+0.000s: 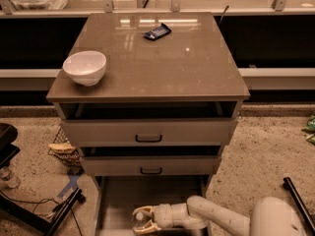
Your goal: Pick water bottle from bottom drawer and place on counter
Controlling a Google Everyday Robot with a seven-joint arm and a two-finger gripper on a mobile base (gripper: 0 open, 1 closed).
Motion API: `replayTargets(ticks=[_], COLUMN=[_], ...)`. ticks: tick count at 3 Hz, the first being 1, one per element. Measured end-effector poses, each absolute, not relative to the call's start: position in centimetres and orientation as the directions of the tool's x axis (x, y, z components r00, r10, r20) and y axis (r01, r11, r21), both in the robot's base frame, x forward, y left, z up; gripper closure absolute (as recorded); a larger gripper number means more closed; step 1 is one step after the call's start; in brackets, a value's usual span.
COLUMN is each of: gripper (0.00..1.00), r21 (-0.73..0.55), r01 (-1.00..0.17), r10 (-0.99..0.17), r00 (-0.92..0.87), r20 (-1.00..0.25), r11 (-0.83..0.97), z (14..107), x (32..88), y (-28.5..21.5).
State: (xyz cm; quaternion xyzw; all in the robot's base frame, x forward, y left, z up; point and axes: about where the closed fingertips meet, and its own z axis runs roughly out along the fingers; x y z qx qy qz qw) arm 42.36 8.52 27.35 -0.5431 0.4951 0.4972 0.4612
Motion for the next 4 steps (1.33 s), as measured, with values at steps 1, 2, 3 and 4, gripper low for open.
replayTargets(ticks=[1, 2, 3, 4], gripper=[1.00, 1.00, 1.00, 1.00], r21=[0.018, 0.034, 0.050, 0.065], r01=[-0.996, -0.998, -0.998, -0.991], r10=[0.044, 0.100, 0.113, 0.093], r00=[-0.022, -0.039, -0.045, -0.054], r20=[-0.999, -0.994, -0.993, -0.994], r11=[-0.089, -0.045, 0.038, 0.113], z=[36.8, 44.3, 53.5, 59.3], x=[40.0, 39.1, 40.8, 43.2], y=[4.2, -0.3, -3.8, -5.4])
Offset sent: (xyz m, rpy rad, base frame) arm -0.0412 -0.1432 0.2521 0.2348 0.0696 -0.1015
